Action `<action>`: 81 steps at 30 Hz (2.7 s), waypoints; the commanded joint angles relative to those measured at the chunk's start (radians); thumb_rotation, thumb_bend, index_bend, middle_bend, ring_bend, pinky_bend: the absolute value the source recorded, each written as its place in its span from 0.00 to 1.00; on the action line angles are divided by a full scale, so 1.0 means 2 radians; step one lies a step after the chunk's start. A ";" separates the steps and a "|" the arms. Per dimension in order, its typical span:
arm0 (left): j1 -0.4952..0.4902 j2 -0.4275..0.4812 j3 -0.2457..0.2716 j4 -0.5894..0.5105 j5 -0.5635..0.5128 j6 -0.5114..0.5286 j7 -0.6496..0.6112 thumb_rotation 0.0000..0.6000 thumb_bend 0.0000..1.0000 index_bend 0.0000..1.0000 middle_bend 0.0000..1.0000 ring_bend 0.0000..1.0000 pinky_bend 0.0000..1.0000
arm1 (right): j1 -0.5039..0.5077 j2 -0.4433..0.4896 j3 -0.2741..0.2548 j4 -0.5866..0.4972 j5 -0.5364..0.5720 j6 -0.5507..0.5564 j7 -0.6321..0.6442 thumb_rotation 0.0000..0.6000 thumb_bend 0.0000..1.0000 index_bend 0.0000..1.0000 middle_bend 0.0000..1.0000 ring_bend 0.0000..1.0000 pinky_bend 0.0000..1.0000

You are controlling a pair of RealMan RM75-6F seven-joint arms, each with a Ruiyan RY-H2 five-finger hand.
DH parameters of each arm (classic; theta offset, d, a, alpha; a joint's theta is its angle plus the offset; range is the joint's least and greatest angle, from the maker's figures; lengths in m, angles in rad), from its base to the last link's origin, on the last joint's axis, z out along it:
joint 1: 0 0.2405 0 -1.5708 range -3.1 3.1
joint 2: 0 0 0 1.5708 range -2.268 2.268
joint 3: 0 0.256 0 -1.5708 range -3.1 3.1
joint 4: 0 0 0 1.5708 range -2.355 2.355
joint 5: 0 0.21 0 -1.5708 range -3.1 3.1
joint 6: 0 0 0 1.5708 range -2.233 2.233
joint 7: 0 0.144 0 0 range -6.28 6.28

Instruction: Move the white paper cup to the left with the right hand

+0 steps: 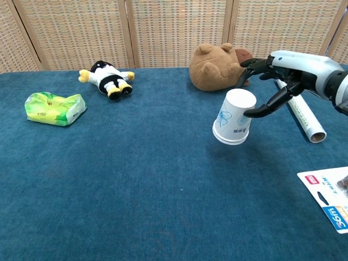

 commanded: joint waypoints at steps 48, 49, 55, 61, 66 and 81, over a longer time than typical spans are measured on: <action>-0.003 0.006 0.003 0.002 0.003 -0.009 -0.017 1.00 0.17 0.00 0.00 0.00 0.00 | 0.101 -0.065 0.024 0.030 0.119 -0.031 -0.104 1.00 0.46 0.48 0.02 0.00 0.00; -0.004 0.007 0.005 0.002 0.004 -0.012 -0.018 1.00 0.17 0.00 0.00 0.00 0.00 | 0.107 -0.075 0.020 0.046 0.123 -0.038 -0.107 1.00 0.46 0.48 0.02 0.00 0.00; -0.007 0.008 0.005 0.002 0.004 -0.017 -0.021 1.00 0.17 0.00 0.00 0.00 0.00 | 0.115 -0.096 0.001 0.082 0.119 -0.042 -0.119 1.00 0.46 0.48 0.00 0.00 0.00; -0.009 0.009 0.004 0.003 0.001 -0.020 -0.024 1.00 0.18 0.00 0.00 0.00 0.00 | 0.114 -0.086 -0.008 0.073 0.107 -0.039 -0.128 1.00 0.11 0.11 0.00 0.00 0.00; -0.009 0.008 0.005 0.004 0.000 -0.021 -0.023 1.00 0.17 0.00 0.00 0.00 0.00 | 0.099 -0.049 -0.005 0.027 0.080 -0.014 -0.124 1.00 0.09 0.02 0.00 0.00 0.00; -0.007 0.006 0.004 0.003 0.003 -0.013 -0.018 1.00 0.17 0.00 0.00 0.00 0.00 | -0.046 0.115 -0.127 -0.009 -0.218 0.150 -0.072 1.00 0.00 0.02 0.00 0.00 0.00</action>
